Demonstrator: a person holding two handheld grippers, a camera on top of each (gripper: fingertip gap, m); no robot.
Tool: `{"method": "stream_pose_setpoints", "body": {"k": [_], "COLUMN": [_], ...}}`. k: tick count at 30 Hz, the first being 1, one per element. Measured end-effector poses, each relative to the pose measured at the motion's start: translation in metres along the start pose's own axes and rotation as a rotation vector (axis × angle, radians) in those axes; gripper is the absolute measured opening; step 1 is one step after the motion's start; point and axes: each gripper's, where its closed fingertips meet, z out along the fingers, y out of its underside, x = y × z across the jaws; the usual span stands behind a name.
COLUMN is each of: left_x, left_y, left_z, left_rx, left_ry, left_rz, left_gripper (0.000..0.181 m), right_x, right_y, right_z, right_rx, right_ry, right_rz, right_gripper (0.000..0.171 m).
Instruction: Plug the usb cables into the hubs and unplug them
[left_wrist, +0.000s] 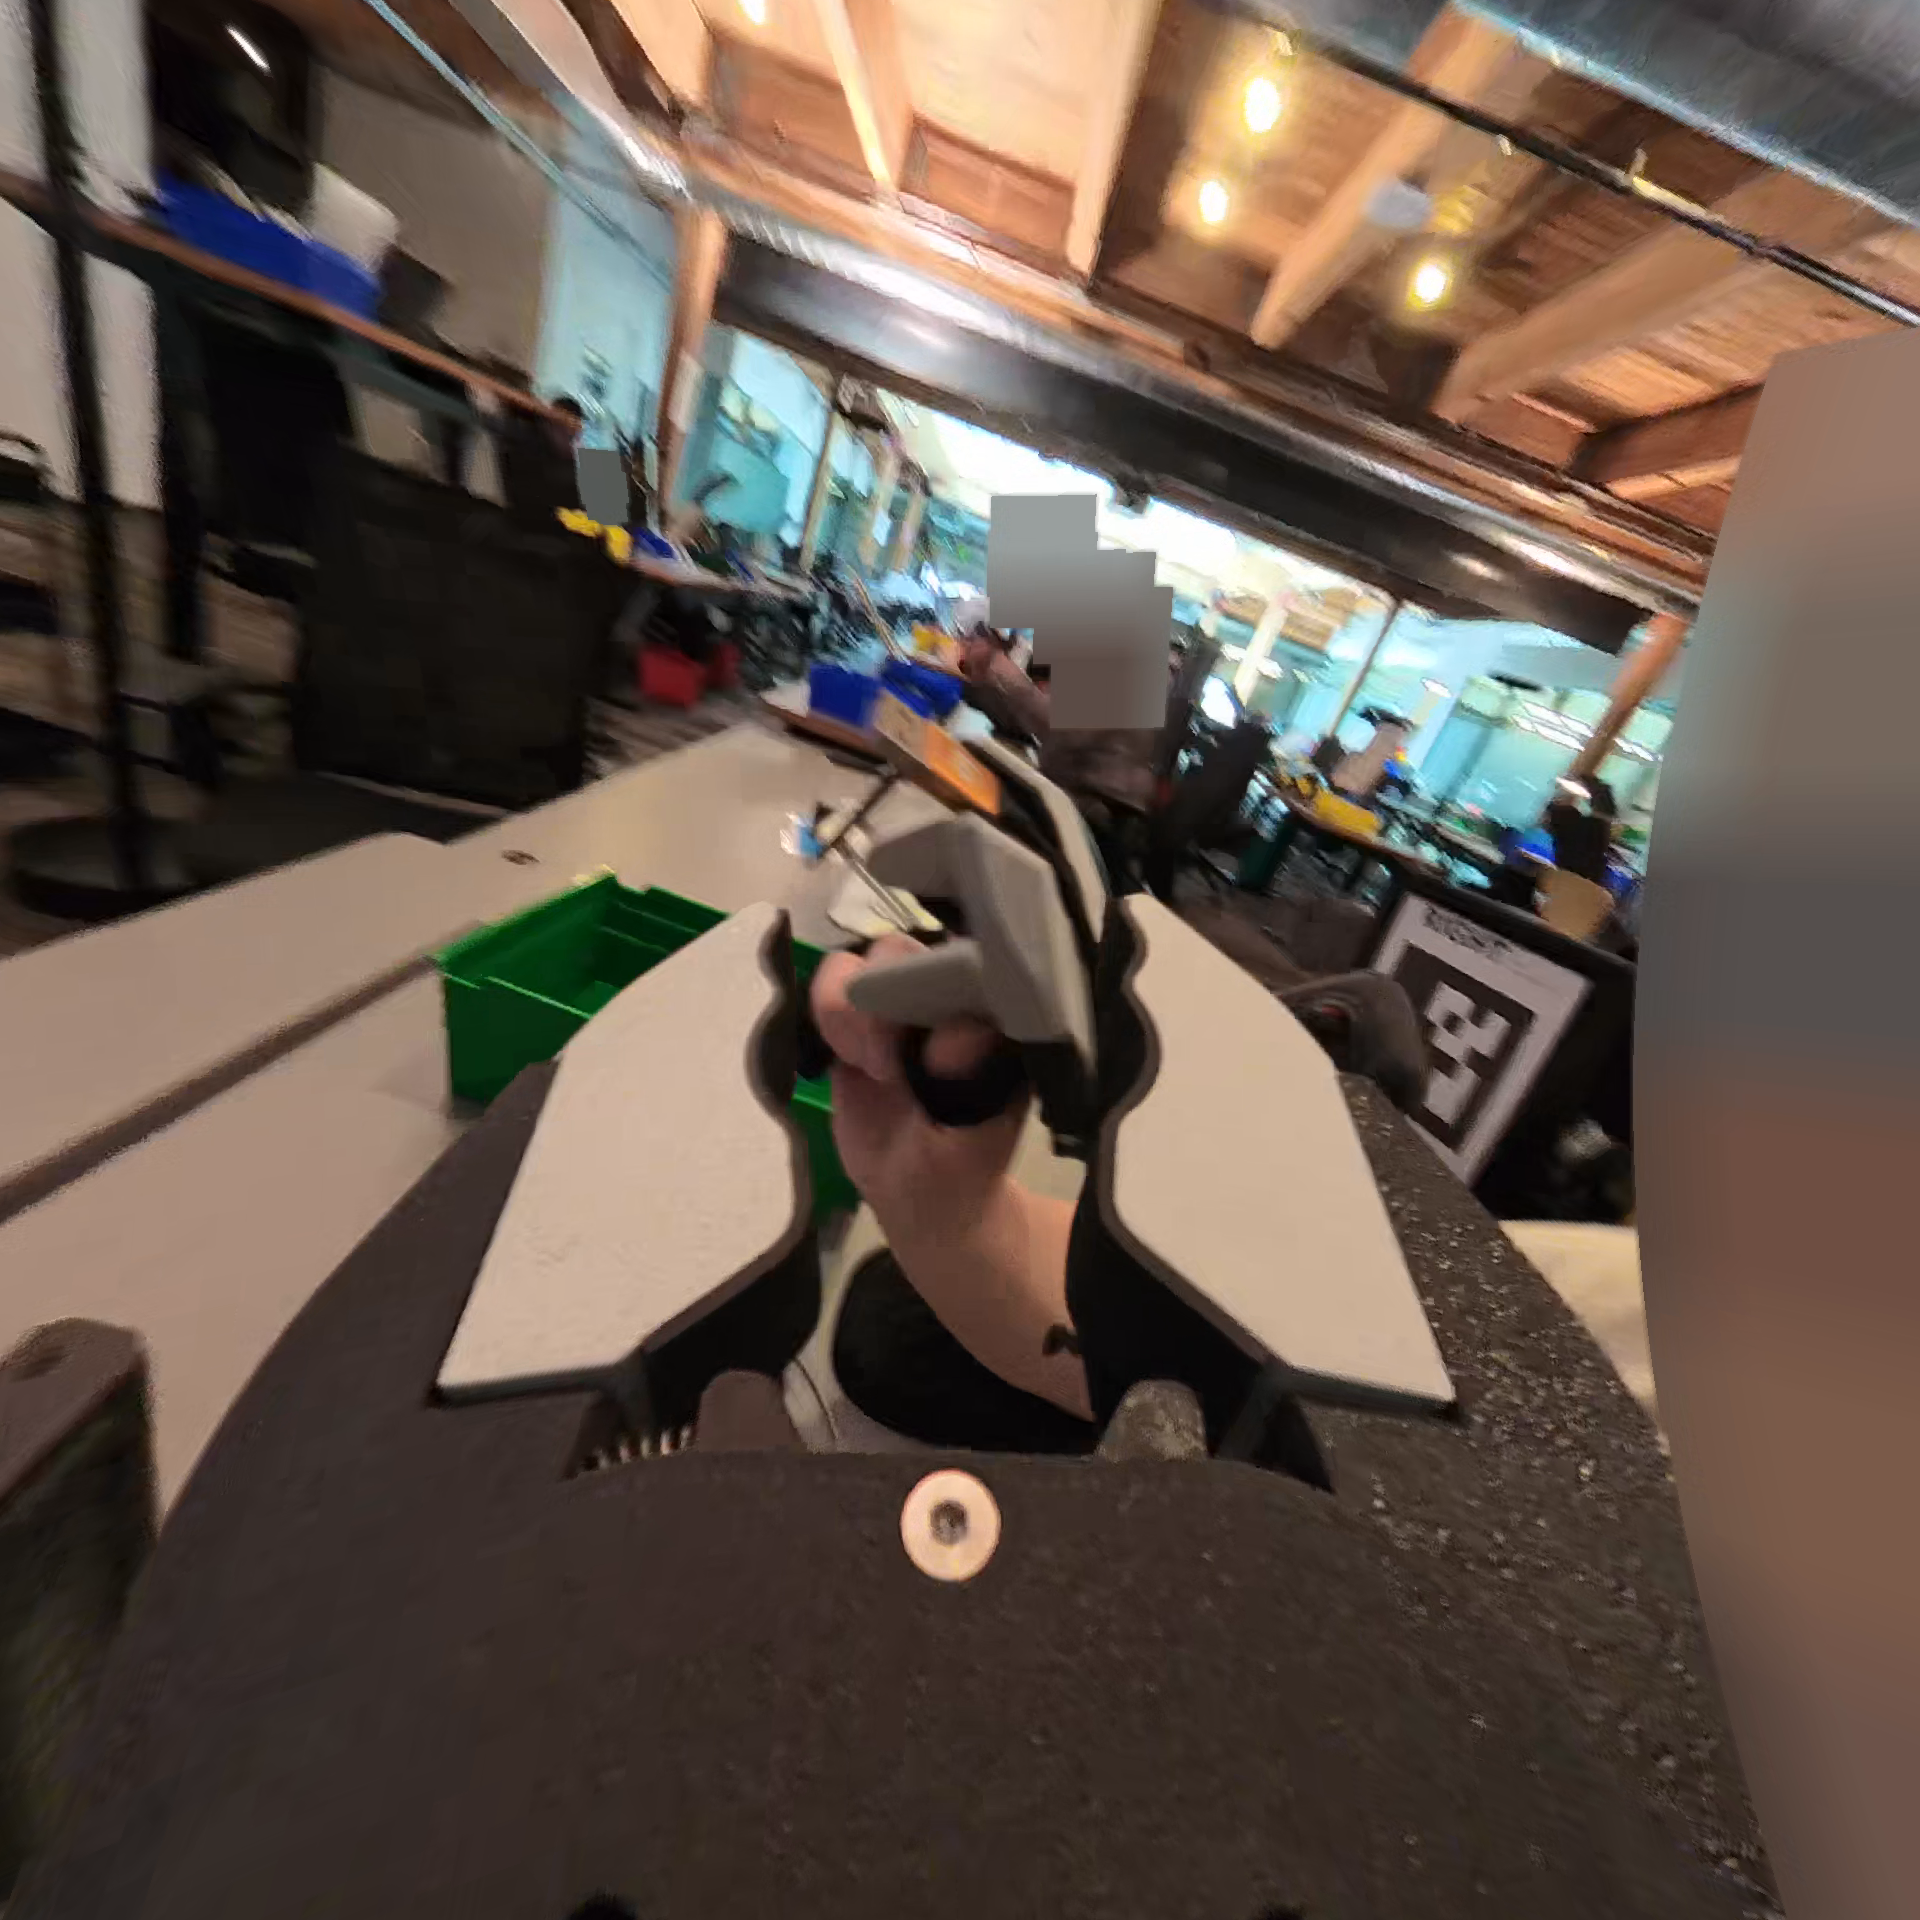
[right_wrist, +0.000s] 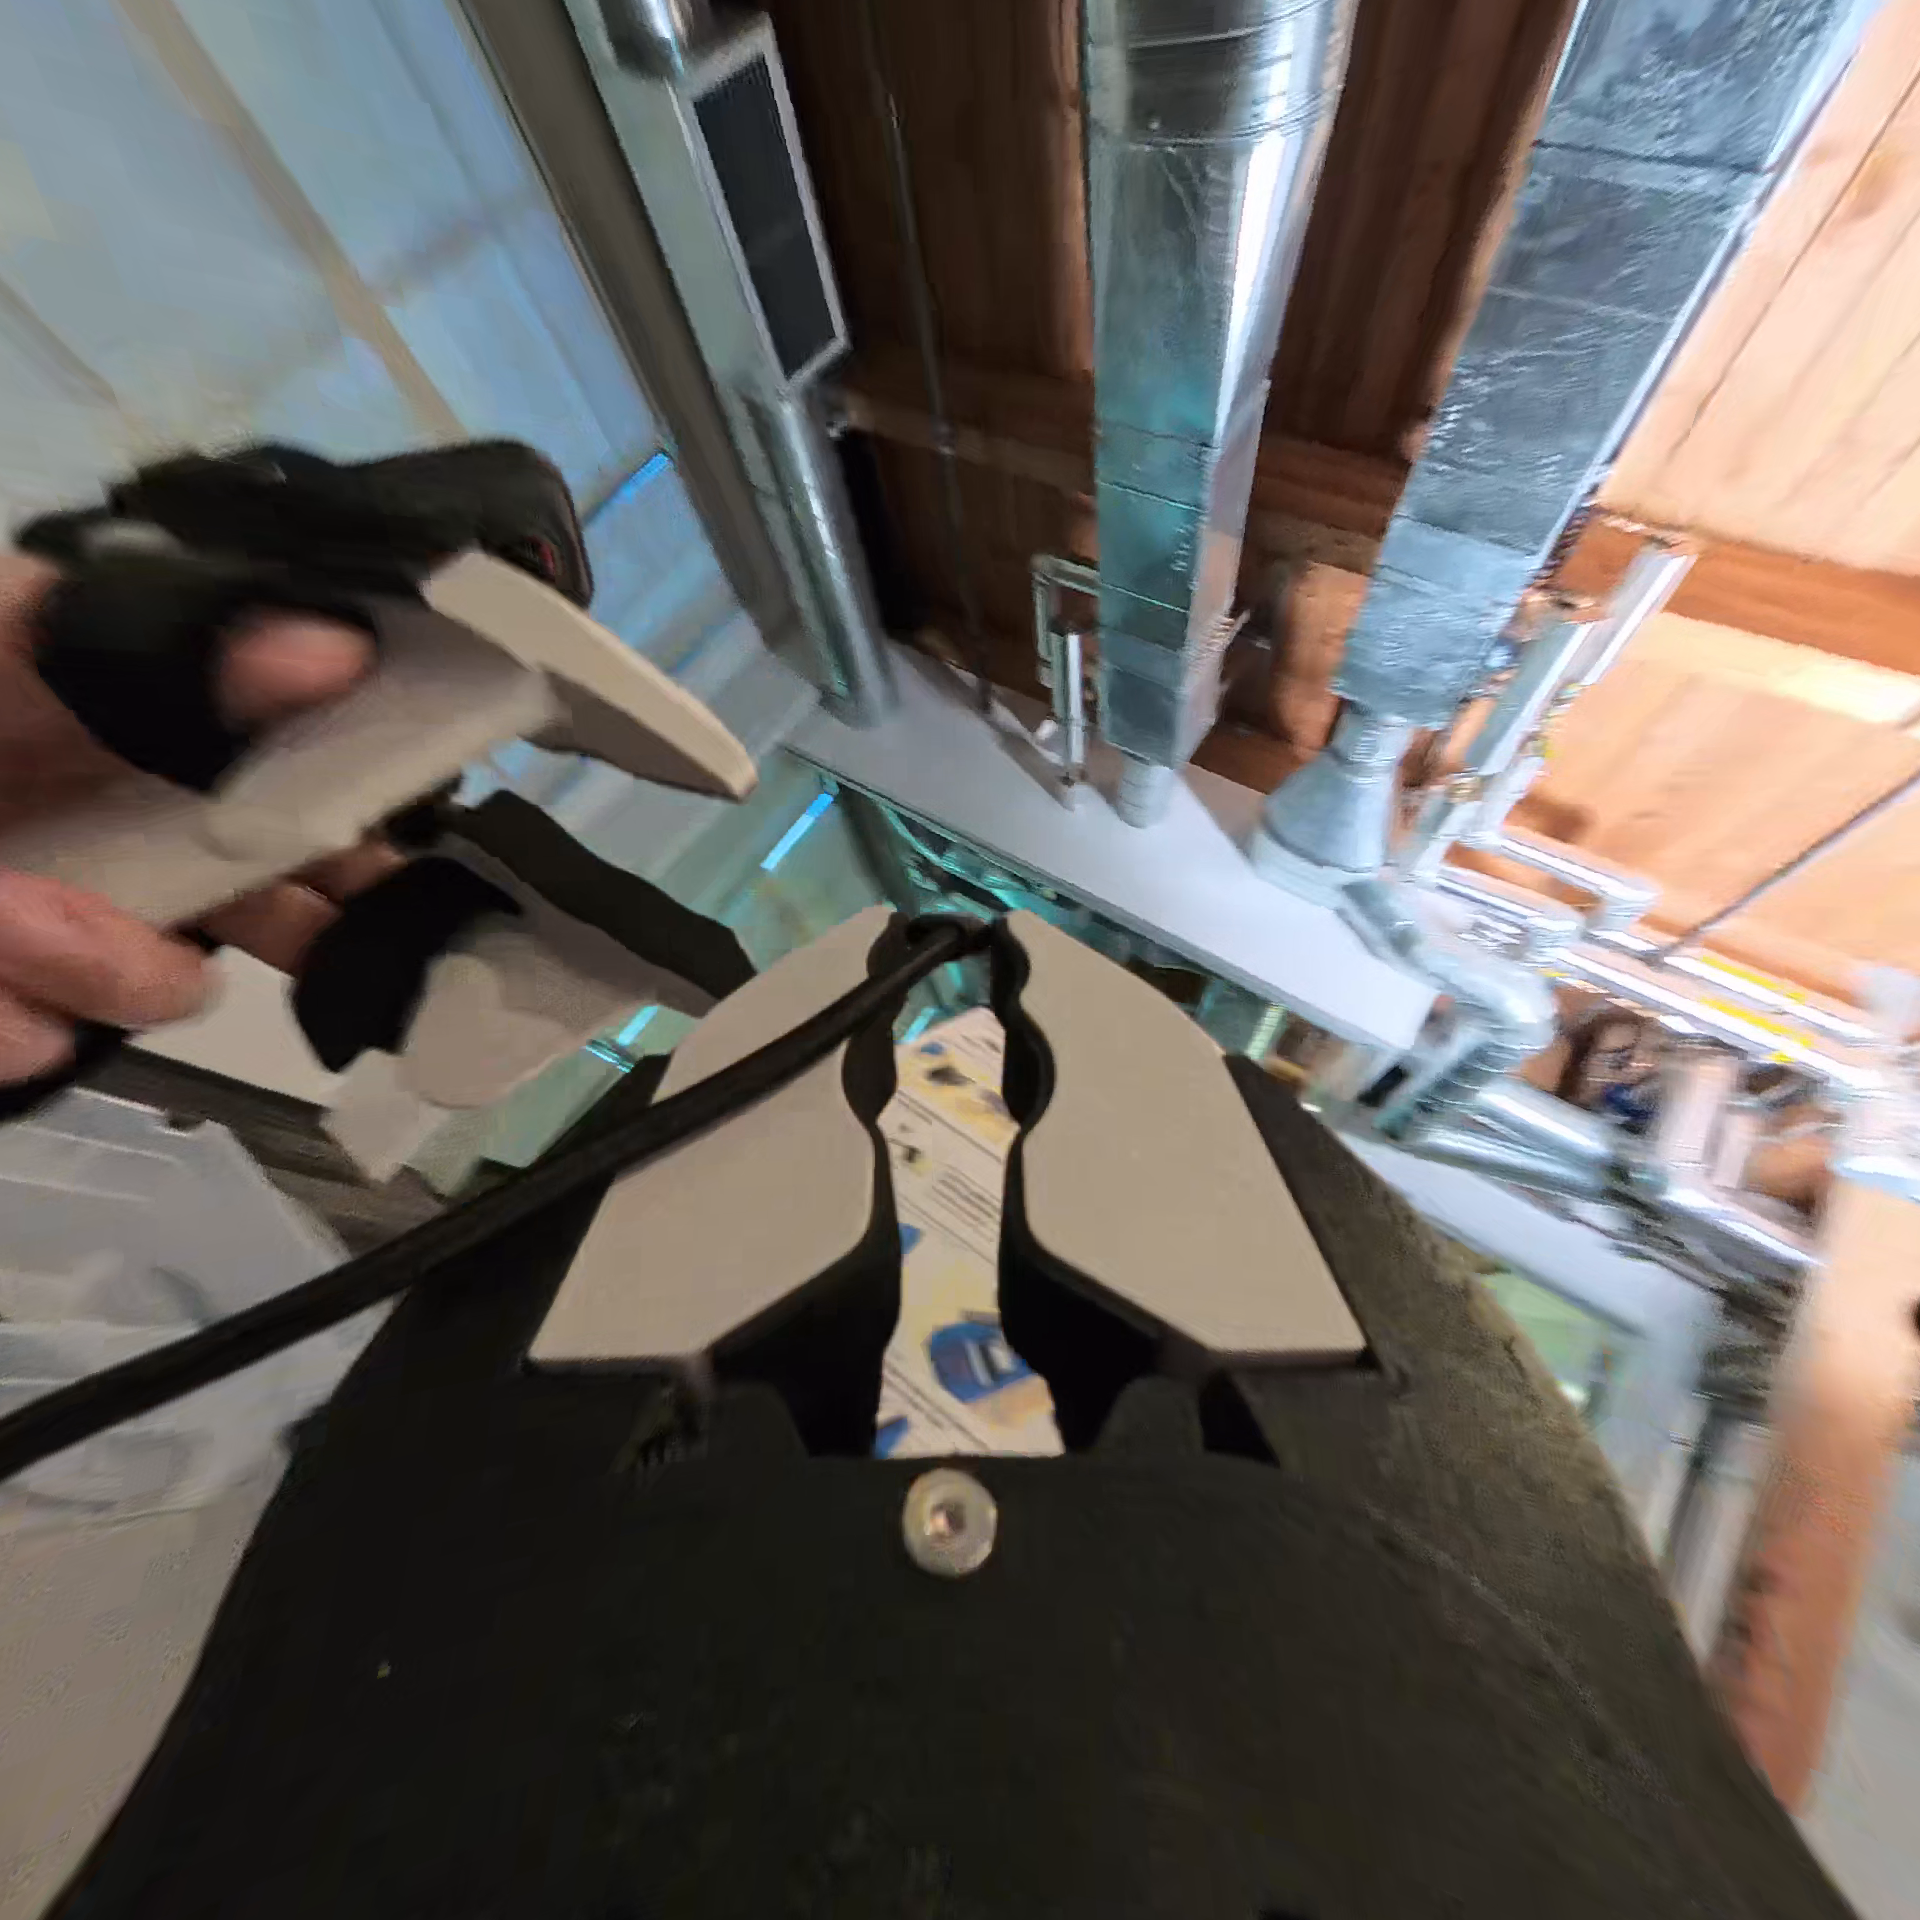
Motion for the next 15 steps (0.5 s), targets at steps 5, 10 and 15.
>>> {"method": "stream_pose_setpoints", "body": {"k": [5,10,15], "left_x": [0.007,0.014,0.007], "left_y": [-0.014,-0.003,-0.001], "left_z": [-0.013,-0.009,-0.008], "left_rx": [0.06,-0.007,-0.017], "left_ry": [0.166,0.252,0.215], "left_rz": [-0.13,-0.15,-0.092], "left_gripper": [0.046,0.019,0.012], "right_x": [-0.033,-0.039,-0.04], "right_y": [-0.018,-0.017,-0.013], "right_z": [0.0,-0.001,-0.001], "right_rx": [0.07,0.073,0.065], "right_ry": [-0.272,-0.343,-0.391], "right_rz": [0.188,0.268,0.322], "right_gripper": [0.016,0.016,0.016]}}
